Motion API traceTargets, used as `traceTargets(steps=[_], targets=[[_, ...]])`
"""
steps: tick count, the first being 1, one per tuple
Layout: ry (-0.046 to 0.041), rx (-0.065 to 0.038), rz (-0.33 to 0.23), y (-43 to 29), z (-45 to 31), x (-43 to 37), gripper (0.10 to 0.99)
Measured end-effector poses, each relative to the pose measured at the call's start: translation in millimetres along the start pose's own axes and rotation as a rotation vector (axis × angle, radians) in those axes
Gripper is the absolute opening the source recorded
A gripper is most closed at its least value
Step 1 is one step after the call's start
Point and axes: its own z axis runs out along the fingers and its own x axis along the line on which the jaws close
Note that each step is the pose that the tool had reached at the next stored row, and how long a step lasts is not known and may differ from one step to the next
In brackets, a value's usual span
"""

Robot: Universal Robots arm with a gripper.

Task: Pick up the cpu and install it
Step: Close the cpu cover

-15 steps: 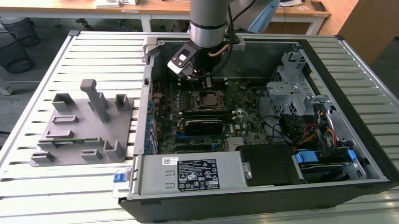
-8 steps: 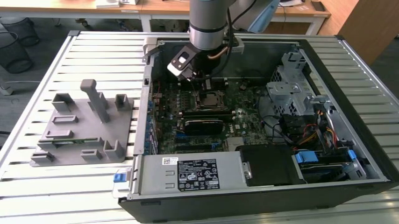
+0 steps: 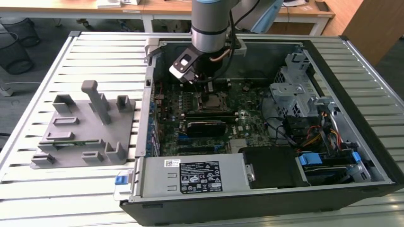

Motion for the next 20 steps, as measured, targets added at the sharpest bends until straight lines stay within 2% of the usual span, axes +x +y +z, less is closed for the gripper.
traceTargets(steps=[9,20], targets=[[-0.0009,0.0,0.0,-0.1,2.8,0.1,0.106],[-0.0005,0.001,0.0,3.7,3.2,0.1,0.106]])
